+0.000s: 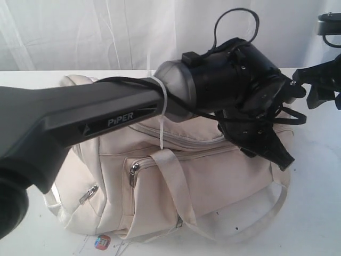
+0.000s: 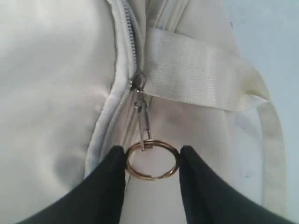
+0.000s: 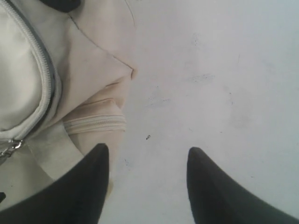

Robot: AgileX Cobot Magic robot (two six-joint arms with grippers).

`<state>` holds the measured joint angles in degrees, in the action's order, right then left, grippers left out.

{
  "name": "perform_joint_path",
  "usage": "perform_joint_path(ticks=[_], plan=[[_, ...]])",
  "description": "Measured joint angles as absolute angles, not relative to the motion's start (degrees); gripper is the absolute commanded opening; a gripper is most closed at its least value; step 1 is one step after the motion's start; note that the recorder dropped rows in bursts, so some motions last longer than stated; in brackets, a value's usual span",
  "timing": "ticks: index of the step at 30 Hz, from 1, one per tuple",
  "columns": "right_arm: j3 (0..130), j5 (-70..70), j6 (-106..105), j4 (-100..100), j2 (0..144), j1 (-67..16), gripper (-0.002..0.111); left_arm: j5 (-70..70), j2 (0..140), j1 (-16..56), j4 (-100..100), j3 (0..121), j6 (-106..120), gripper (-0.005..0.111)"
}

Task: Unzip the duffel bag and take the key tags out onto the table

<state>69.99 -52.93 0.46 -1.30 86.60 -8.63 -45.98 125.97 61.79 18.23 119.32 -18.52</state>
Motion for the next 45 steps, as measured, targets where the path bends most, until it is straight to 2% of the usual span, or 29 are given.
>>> perform_joint_path(ticks=[11,19,22,24,27,34,36,38,42,45], plan=[[69.99,-51.34,-17.21,-15.16,86.6,-7.59,0.048,-52.28,123.15,61.79,18.44,119.32,-14.86,0.0],[69.99,-51.09,-10.58,-11.25,86.6,-3.63,0.043,-51.51,123.36,61.79,18.44,119.32,-13.83,0.0],[69.99,-49.43,-9.38,-11.81,86.6,-0.67,0.036,-51.37,123.36,61.79,18.44,119.32,-13.7,0.0],[69.99,-48.75,-10.43,-14.52,86.6,1.17,0.024,-51.37,123.36,61.79,18.44,119.32,-13.43,0.0],[69.99,-49.46,-18.0,-25.32,86.6,3.36,0.001,-51.37,123.36,61.79,18.44,119.32,-13.18,0.0],[69.99,-57.67,-36.5,-50.75,93.81,9.13,0.0,-51.37,123.36,61.79,18.36,119.32,-13.06,0.0],[69.99,-64.34,-41.36,-58.8,98.37,10.38,0.001,-51.37,123.36,61.79,18.36,119.32,-13.06,0.0],[69.99,-68.49,-45.33,-65.27,102.39,10.63,0.01,-51.37,123.36,61.79,18.36,119.32,-12.96,0.0],[69.99,-69.28,-47.71,-68.64,106.21,10.75,0.042,-51.37,123.36,61.79,18.36,119.32,-12.8,0.0],[69.99,-69.48,-47.81,-69.14,106.43,10.75,0.05,-51.33,123.36,61.79,18.36,119.32,-11.93,0.0]])
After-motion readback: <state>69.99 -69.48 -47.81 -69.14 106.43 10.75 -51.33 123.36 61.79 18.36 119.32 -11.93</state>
